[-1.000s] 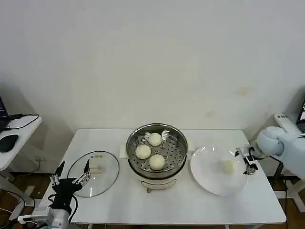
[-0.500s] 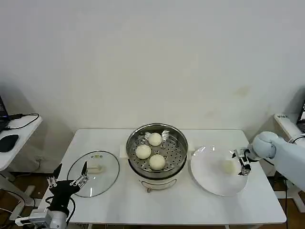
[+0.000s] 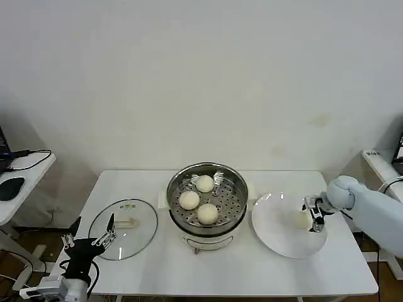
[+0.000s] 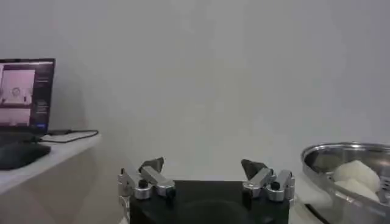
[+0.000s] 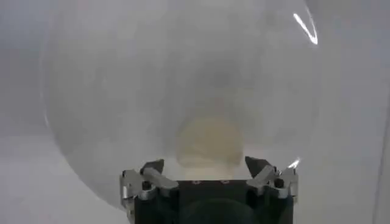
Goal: Take steamed baozi put them in steamer then cover it.
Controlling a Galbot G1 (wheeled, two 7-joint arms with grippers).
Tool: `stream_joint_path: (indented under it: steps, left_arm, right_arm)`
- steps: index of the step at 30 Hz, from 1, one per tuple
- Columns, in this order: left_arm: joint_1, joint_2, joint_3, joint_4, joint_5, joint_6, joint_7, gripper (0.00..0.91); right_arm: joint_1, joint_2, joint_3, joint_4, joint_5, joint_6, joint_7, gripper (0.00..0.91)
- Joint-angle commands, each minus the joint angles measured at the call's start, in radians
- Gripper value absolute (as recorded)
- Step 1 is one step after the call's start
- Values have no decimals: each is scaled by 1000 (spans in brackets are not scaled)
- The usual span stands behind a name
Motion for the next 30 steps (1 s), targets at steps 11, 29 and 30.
stream_joint_path:
  steps: [11, 29, 30]
  left_arm:
    - [7, 0, -3, -7, -2, -1, 1, 907]
    - [-38, 24, 0, 27, -4, 7, -14, 907]
    - [-39, 25, 2, 27, -4, 8, -14, 907]
  right_arm:
    - [-3, 5, 8, 10, 12, -19, 2, 574]
    - [784, -156, -470, 466, 403, -153, 17, 574]
    - [800, -149, -486, 479, 424, -159, 24, 574]
